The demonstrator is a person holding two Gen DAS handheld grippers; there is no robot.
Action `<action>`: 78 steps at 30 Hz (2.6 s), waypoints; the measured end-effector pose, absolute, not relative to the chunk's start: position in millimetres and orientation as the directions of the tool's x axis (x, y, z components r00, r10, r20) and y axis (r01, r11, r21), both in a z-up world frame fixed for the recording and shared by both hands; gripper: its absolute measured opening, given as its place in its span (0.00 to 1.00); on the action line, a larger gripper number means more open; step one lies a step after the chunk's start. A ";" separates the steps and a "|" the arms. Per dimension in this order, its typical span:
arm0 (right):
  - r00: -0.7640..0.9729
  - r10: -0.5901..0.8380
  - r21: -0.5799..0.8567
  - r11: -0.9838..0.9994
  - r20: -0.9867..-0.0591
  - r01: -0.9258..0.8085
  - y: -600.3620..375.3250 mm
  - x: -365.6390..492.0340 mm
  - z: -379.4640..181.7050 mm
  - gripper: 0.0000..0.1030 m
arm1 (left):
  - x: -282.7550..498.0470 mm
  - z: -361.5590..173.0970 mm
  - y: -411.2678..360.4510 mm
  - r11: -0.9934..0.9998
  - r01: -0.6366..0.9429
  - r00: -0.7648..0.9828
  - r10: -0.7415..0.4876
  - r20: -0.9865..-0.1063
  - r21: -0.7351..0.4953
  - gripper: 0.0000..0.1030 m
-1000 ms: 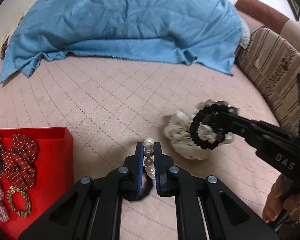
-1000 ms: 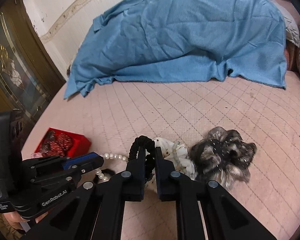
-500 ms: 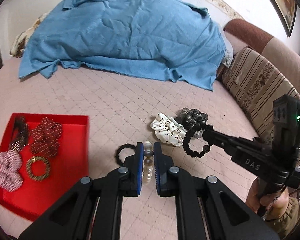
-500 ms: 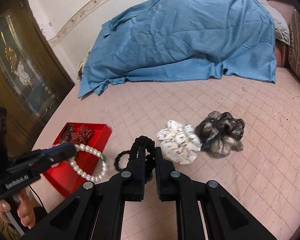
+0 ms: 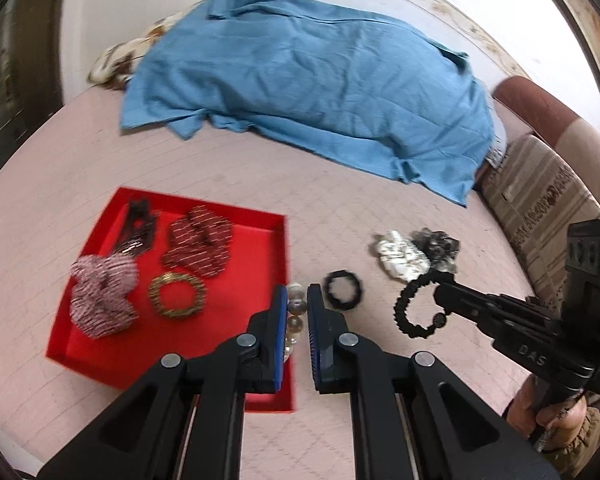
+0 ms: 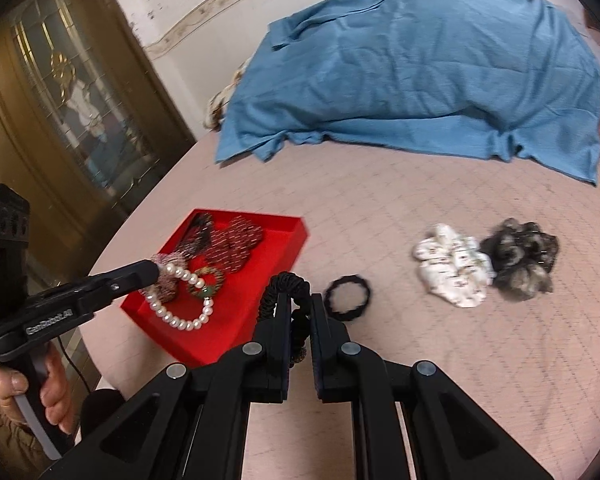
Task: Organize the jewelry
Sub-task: 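Place the pearl bracelet and black hair tie into the red tray, open both tools, then move both tools toward the remaining black hair tie and scrunchies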
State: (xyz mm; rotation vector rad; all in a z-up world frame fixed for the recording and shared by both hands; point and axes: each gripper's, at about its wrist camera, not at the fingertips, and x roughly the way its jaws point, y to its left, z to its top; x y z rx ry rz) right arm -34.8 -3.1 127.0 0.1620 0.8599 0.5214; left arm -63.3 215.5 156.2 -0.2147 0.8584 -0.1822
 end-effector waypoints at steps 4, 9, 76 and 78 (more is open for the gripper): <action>0.505 0.517 0.335 0.848 -0.691 -0.410 24.5 -37.2 125.4 0.09 | -68.8 141.8 243.6 0.965 0.018 0.637 -0.214 -0.740 -0.263 0.09; 0.454 0.524 0.320 0.833 -0.721 -0.452 62.0 -36.5 114.5 0.09 | -71.8 117.0 277.8 0.959 -0.065 0.620 -0.177 -0.765 -0.275 0.09; 0.474 0.433 0.268 0.886 -0.766 -0.378 48.8 -75.5 91.5 0.48 | -140.3 153.4 235.7 0.988 -0.144 0.692 0.146 -0.707 0.062 0.55; 0.492 0.415 0.252 0.897 -0.766 -0.364 40.7 -79.7 93.4 0.49 | -143.0 154.7 226.0 0.990 -0.125 0.694 0.134 -0.708 0.064 0.55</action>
